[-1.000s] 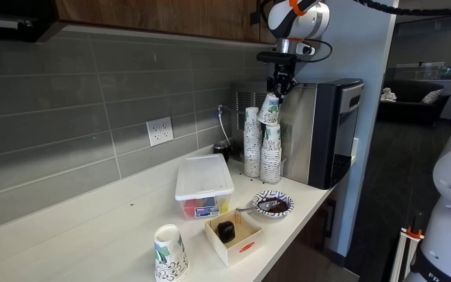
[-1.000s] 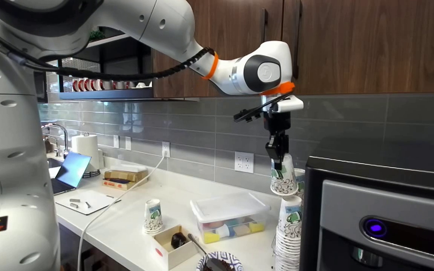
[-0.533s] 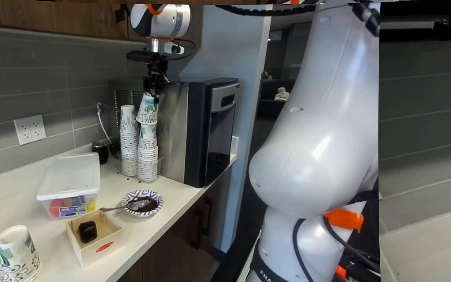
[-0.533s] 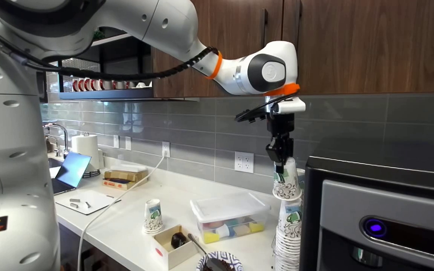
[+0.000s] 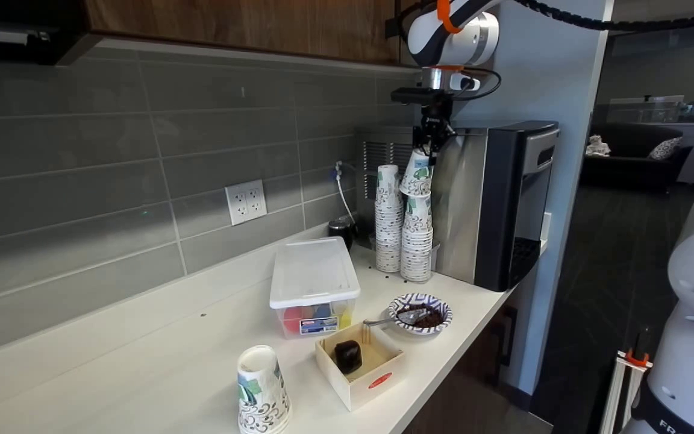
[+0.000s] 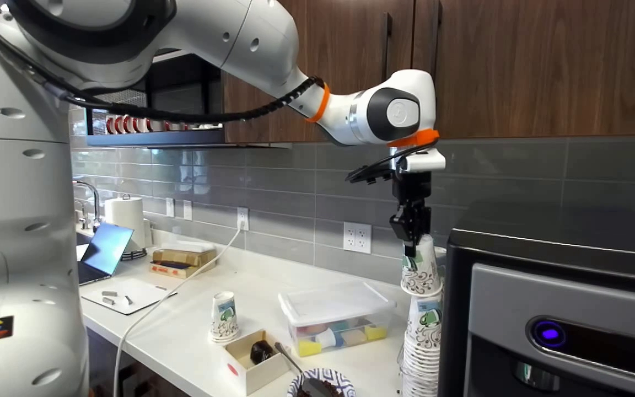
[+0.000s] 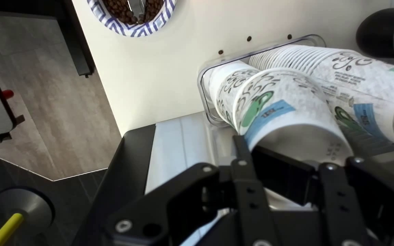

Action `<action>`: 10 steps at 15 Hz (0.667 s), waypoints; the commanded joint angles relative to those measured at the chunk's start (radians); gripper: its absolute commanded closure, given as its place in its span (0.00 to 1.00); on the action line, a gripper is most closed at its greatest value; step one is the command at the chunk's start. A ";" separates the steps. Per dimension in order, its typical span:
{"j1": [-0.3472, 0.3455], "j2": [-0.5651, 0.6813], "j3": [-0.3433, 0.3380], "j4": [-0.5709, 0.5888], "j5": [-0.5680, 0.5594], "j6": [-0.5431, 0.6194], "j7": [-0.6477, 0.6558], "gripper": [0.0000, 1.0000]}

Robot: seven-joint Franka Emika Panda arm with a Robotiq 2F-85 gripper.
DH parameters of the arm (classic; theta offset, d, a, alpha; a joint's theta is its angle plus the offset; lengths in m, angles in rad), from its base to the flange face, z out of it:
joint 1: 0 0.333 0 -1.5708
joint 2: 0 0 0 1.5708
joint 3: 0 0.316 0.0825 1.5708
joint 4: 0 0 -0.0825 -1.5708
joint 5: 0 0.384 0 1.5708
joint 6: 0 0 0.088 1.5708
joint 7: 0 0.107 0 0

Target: Pick up the cup from the stacked cups on the left and stuck it on the cups on the right

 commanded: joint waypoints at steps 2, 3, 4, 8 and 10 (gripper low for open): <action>0.008 0.035 -0.016 0.052 0.025 -0.055 0.034 0.99; 0.007 0.033 -0.018 0.050 0.029 -0.065 0.039 0.99; 0.006 0.031 -0.021 0.047 0.031 -0.070 0.042 0.99; 0.004 0.028 -0.031 0.046 0.010 -0.086 0.073 0.99; 0.005 0.027 -0.033 0.045 -0.005 -0.076 0.086 0.99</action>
